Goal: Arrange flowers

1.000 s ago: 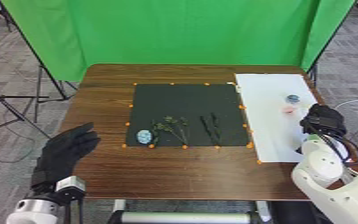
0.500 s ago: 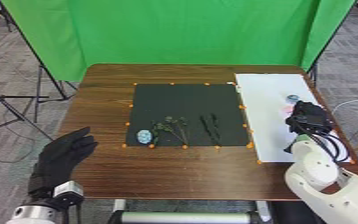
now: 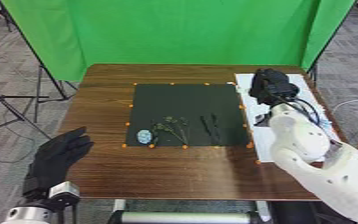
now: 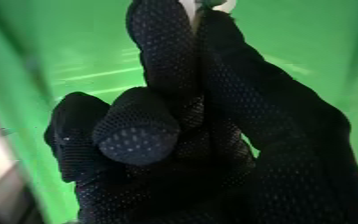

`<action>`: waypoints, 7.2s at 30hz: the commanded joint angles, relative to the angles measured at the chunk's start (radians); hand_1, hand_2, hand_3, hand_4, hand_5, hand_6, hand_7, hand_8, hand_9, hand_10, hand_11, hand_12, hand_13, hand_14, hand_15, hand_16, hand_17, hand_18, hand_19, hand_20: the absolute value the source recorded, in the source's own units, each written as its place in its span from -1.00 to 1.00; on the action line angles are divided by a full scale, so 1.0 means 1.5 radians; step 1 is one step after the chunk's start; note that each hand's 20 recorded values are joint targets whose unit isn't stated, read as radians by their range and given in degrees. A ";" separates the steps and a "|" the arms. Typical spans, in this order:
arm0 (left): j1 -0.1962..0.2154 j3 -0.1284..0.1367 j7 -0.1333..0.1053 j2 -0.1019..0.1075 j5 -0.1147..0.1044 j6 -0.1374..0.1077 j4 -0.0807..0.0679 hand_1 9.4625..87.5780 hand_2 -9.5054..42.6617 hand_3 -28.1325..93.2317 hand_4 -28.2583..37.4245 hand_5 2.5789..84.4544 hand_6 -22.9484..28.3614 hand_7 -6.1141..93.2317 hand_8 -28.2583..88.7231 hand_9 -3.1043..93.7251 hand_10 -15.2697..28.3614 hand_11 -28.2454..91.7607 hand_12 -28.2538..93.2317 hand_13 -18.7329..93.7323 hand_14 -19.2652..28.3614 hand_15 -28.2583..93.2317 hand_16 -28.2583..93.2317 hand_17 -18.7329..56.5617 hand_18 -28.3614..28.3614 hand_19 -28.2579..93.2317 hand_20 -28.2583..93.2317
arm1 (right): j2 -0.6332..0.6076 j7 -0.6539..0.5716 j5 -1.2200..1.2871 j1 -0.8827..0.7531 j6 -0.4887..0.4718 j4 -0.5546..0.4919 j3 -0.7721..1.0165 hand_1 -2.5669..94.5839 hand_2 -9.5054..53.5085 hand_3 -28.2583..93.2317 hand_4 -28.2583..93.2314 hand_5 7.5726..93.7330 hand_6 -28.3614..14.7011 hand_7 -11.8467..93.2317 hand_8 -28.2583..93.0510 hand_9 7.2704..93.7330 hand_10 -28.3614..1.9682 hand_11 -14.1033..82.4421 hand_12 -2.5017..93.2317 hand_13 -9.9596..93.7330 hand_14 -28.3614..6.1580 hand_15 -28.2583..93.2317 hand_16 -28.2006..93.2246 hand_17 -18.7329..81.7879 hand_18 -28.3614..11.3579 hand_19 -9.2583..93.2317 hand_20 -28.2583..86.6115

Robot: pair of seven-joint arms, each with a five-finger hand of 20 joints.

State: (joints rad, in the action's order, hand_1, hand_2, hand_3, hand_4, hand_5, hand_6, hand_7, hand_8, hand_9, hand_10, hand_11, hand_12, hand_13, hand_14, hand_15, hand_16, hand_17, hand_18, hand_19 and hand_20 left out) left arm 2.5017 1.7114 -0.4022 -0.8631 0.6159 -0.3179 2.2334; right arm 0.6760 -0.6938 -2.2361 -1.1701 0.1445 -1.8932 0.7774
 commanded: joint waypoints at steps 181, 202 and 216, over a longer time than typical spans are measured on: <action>0.126 0.057 -0.070 0.005 -0.050 -0.023 0.022 -0.55 -0.45 0.82 -0.76 0.01 0.40 -0.46 -0.70 -0.14 0.73 0.15 -0.35 -0.22 0.98 0.54 -0.77 -0.76 0.77 0.46 -0.42 | 0.139 0.164 0.015 0.126 -0.139 -0.050 -0.077 -1.00 0.01 0.60 -0.98 -0.06 0.16 -0.50 -0.73 -0.35 -0.77 -0.47 -0.58 -0.46 -0.87 0.38 -0.31 -0.70 -0.78 0.37 -0.04; 0.067 0.016 -0.024 -0.006 -0.016 -0.012 0.025 -0.56 -0.45 0.81 -0.77 0.01 0.40 -0.46 -0.70 -0.14 0.73 0.15 -0.35 -0.22 0.98 0.54 -0.77 -0.76 0.77 0.46 -0.43 | -0.060 0.005 0.152 -0.196 -0.106 0.051 0.352 -0.39 -0.70 0.82 -0.96 0.17 -0.02 -0.41 -0.74 0.26 -0.30 -0.18 -0.62 0.42 -0.09 0.51 -0.29 0.25 -0.48 0.99 -0.38; 0.070 0.005 -0.048 0.011 -0.030 -0.016 0.017 -0.55 -0.45 0.81 -0.77 0.01 0.41 -0.46 -0.70 -0.14 0.73 0.15 -0.35 -0.22 0.97 0.54 -0.77 -0.76 0.77 0.46 -0.43 | -0.108 -0.116 0.158 -0.158 -0.282 0.073 0.320 -0.33 -0.82 0.80 -0.96 0.09 0.02 -0.43 -0.74 0.17 -0.26 -0.25 -0.61 0.40 -0.04 0.57 -0.27 0.36 -0.31 1.00 -0.14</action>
State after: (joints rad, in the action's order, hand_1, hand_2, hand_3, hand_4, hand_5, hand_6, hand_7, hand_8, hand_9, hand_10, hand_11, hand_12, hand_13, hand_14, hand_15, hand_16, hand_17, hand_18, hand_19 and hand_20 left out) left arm 2.5992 1.7259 -0.4732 -0.8473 0.5779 -0.3484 2.2678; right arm 0.5593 -0.7349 -1.9771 -1.5065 -0.1897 -1.8458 1.3693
